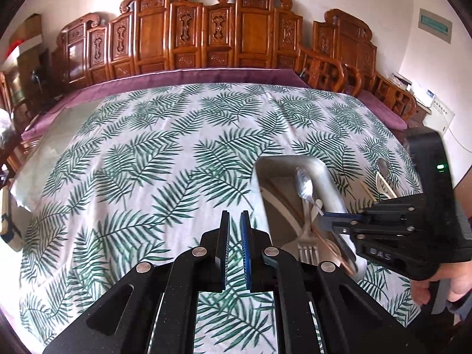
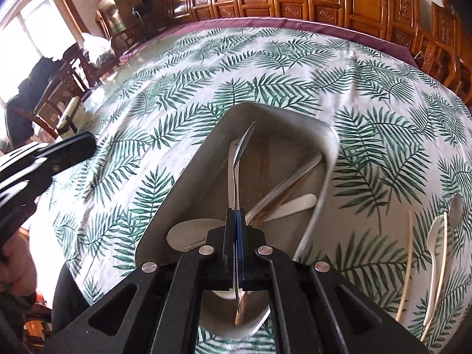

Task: Organize utensils
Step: 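Lower both held utensils into the grey tray and open both grippers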

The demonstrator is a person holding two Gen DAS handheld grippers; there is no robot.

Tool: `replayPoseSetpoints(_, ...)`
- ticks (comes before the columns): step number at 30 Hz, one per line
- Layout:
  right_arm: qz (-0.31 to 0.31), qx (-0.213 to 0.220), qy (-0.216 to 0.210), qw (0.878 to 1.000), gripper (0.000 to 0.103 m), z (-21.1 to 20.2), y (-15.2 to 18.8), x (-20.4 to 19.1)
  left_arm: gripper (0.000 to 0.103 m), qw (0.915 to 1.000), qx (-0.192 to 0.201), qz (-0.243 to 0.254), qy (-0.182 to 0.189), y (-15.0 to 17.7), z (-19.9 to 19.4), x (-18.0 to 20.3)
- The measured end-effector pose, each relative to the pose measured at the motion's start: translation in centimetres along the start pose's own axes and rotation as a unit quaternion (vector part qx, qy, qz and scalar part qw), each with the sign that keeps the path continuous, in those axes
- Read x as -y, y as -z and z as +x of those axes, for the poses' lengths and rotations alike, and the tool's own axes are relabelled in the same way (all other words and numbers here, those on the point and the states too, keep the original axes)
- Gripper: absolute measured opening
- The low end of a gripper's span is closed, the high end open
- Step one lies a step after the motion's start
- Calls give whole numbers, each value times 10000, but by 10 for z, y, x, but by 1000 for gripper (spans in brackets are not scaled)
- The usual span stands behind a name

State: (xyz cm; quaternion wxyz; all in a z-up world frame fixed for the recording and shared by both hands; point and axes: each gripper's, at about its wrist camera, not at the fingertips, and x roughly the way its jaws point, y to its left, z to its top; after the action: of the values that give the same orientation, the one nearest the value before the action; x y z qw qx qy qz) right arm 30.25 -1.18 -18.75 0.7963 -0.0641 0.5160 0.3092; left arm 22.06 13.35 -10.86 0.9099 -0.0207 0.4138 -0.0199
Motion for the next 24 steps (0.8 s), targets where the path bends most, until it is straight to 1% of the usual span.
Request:
replayPoseSetpoints(7,-1,-67,89,9999,2,16,-11,-4,6,9999,16,-34,-102,2,-5,-11)
replayPoseSetpoints(11,-8,-79,315,9995,2,22,-16,-2,6,9999,14,-62,-138,4,-7,-15)
replayPoseSetpoints(15,63,-76,387,9992,2,24,-22,2,6,9999,12,-75,-146,6,-9,-15)
replayPoseSetpoints(18,95,-25,343,9994,5,23,-25,3,6,9999,12,-65,-153,6,-10,-14)
replayPoseSetpoints(24,-40,164,335,9993,5,7,-19,2,6,9999,12,-52,-164,6,-12,-11)
